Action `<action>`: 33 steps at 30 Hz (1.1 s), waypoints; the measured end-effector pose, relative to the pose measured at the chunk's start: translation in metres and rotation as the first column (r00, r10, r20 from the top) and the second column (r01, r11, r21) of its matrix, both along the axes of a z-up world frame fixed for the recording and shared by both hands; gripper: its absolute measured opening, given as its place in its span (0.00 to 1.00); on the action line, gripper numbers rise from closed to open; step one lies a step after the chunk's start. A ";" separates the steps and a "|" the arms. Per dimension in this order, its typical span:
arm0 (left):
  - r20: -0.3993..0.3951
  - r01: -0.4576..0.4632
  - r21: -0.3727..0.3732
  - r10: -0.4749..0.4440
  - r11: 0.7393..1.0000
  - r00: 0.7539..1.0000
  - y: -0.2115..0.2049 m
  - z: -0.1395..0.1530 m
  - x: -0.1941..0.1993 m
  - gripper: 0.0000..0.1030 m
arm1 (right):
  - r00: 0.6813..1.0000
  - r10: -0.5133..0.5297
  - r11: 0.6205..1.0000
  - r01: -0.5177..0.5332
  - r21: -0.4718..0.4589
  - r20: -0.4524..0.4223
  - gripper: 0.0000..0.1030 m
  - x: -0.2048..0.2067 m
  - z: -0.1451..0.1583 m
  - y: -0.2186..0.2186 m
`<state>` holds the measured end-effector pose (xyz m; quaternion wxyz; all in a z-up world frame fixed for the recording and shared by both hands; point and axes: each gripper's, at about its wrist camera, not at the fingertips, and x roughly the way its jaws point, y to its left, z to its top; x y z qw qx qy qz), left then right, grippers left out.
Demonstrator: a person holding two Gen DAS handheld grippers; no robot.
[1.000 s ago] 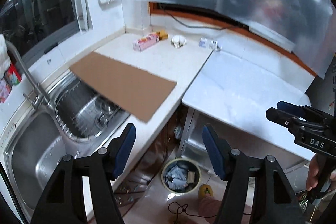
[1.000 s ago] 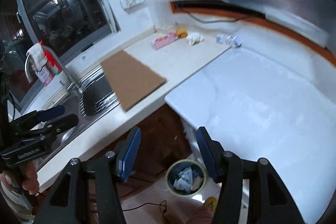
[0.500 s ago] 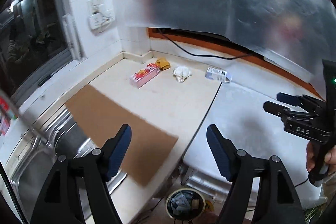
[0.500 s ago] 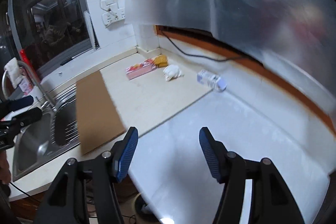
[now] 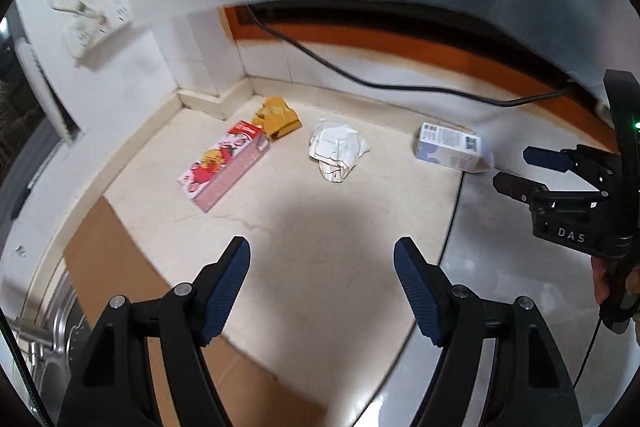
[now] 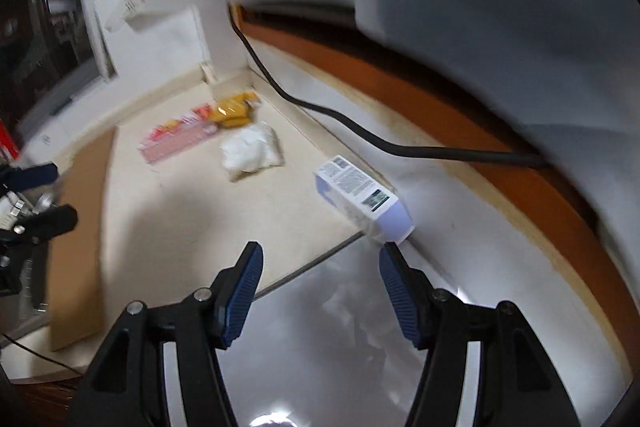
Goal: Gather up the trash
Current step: 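Grasp the white tissue with the left gripper while the right gripper grasps the white-and-blue box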
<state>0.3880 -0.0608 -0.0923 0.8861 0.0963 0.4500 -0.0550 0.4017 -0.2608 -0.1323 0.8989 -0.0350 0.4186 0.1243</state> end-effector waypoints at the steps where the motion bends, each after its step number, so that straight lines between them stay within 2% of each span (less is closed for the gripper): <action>1: -0.012 -0.004 -0.004 0.004 1.000 1.000 -0.001 -0.007 0.009 0.71 | 1.000 -0.003 1.000 0.003 -0.014 0.000 0.59 0.008 -0.006 0.000; 10: -0.067 -0.046 -0.042 0.043 0.998 0.997 -0.001 -0.040 0.054 0.71 | 0.999 -0.025 0.998 0.023 -0.060 -0.029 0.59 0.057 -0.036 -0.003; 17: -0.073 -0.053 -0.049 0.050 0.997 0.996 0.003 -0.047 0.070 0.71 | 0.997 -0.031 0.997 0.025 -0.068 -0.075 0.59 0.072 -0.053 -0.003; 21: -0.081 -0.061 -0.057 0.056 0.997 0.995 0.008 -0.051 0.079 0.71 | 0.994 0.000 0.998 -0.006 -0.065 -0.105 0.59 0.075 -0.063 0.005; 25: -0.093 -0.074 -0.071 0.067 0.995 0.993 0.013 -0.056 0.085 0.71 | 0.988 0.091 0.996 -0.091 0.003 -0.124 0.59 0.068 -0.061 0.014; 28: -0.098 -0.075 -0.075 0.068 0.994 0.993 0.015 -0.058 0.088 0.71 | 0.973 0.195 0.980 -0.187 0.073 -0.124 0.59 0.059 -0.055 0.025; 33: -0.098 -0.070 -0.071 0.063 0.995 0.993 0.016 -0.059 0.090 0.71 | 0.981 0.194 0.980 -0.192 0.057 -0.029 0.59 0.048 -0.037 0.031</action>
